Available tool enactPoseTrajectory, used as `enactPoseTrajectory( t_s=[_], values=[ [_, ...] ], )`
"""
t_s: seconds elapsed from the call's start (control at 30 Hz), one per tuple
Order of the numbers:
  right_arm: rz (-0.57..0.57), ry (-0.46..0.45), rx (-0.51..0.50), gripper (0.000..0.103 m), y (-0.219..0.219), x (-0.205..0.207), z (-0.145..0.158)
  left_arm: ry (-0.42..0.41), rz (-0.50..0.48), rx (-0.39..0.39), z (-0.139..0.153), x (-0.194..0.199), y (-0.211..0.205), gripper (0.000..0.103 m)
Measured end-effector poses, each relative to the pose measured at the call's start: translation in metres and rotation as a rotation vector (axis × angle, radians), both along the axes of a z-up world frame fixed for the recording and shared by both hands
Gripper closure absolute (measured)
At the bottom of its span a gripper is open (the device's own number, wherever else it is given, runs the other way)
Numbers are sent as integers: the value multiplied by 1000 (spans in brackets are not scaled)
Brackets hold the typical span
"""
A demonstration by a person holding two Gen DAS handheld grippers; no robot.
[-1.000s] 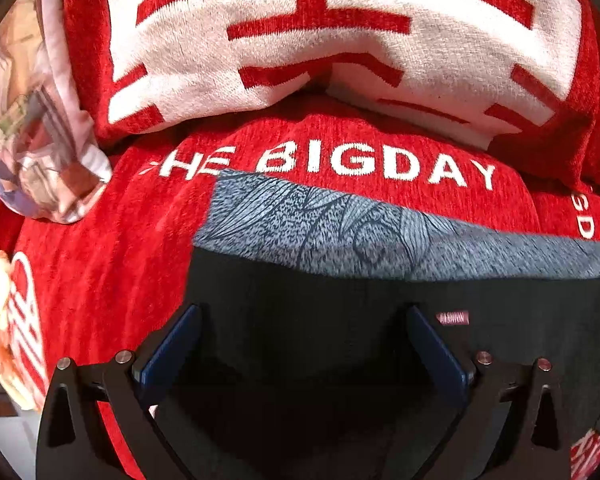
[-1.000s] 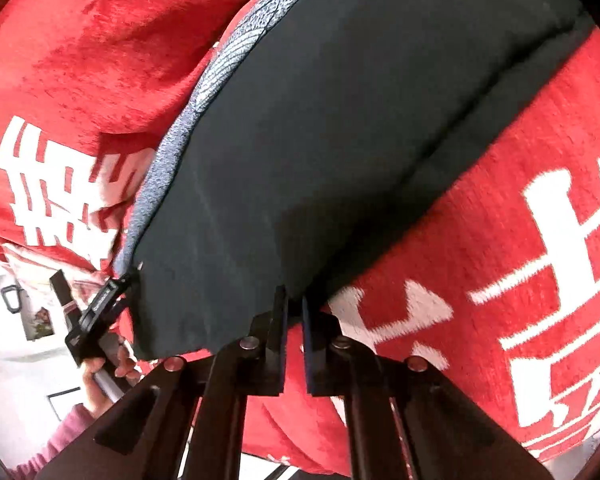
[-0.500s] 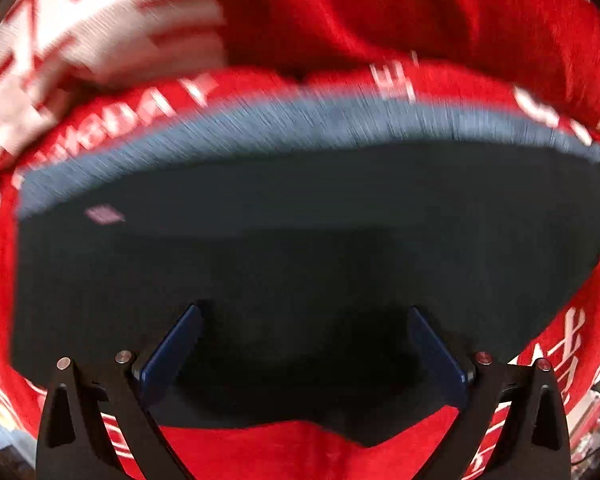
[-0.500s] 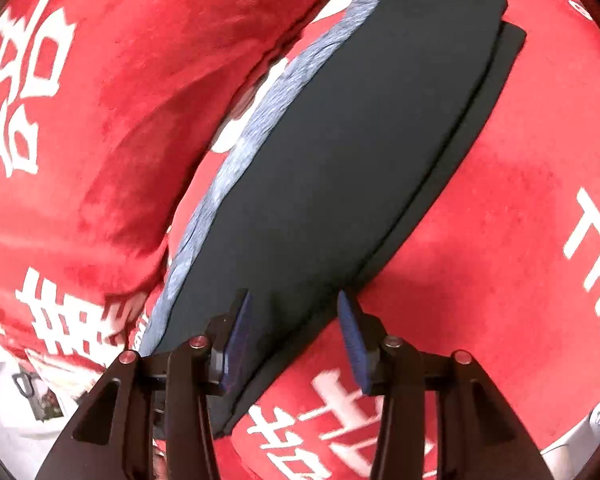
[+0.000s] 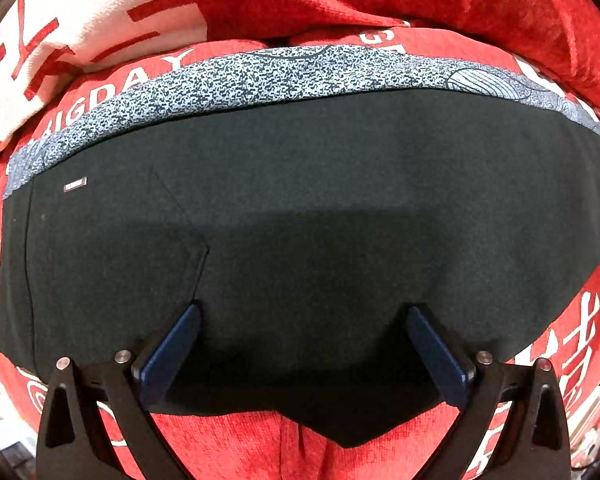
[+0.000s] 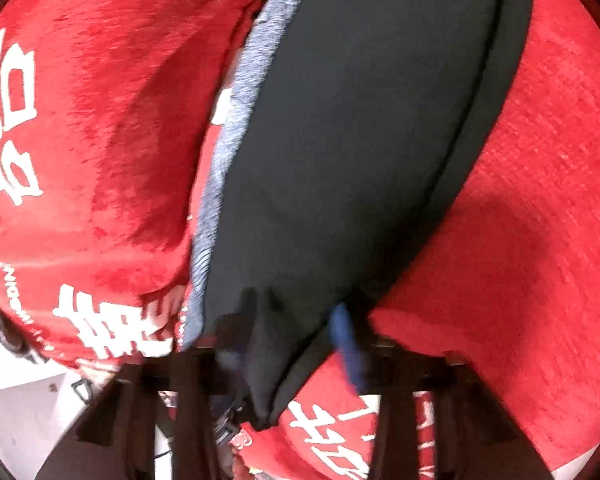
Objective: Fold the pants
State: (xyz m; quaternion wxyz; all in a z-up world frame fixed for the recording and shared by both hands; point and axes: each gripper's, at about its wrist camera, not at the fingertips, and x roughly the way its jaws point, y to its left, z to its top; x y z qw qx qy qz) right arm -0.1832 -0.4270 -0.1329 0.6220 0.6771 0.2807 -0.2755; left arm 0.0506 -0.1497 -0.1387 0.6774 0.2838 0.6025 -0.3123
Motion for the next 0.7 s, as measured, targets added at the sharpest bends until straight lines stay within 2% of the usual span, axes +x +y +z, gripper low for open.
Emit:
enactPoseTrajectory(
  t_s=[0.1,0.17,0.23,0.3,0.37,0.43,0.57,0.7],
  values=[
    [22,-7,-58,96,3,-4,17,-26,-40,-2,4,-6,3,0],
    [66,39,-119,96,10,-3,25,-43,-60,-10,3,-8,3,0],
    [97,102,-121,96,12,-3,13,-32,-56,-12,2,-7,3,0],
    [93,97,-94,94,11,-6,1,-27,-52,11,5,-6,4,0],
    [94,89,-83,93,10,-13,8,-28,-53,28,10,-6,0,0],
    [99,114,-110,89,7,-25,22,-14,-55,-1,22,-10,-4,0],
    [35,218,-249,87,-27,-68,55,-13,-90,-44,40,-29,-32,0],
    [-102,267,-257,87,-73,-110,61,-3,-102,-90,45,-52,-73,0]
  ],
)
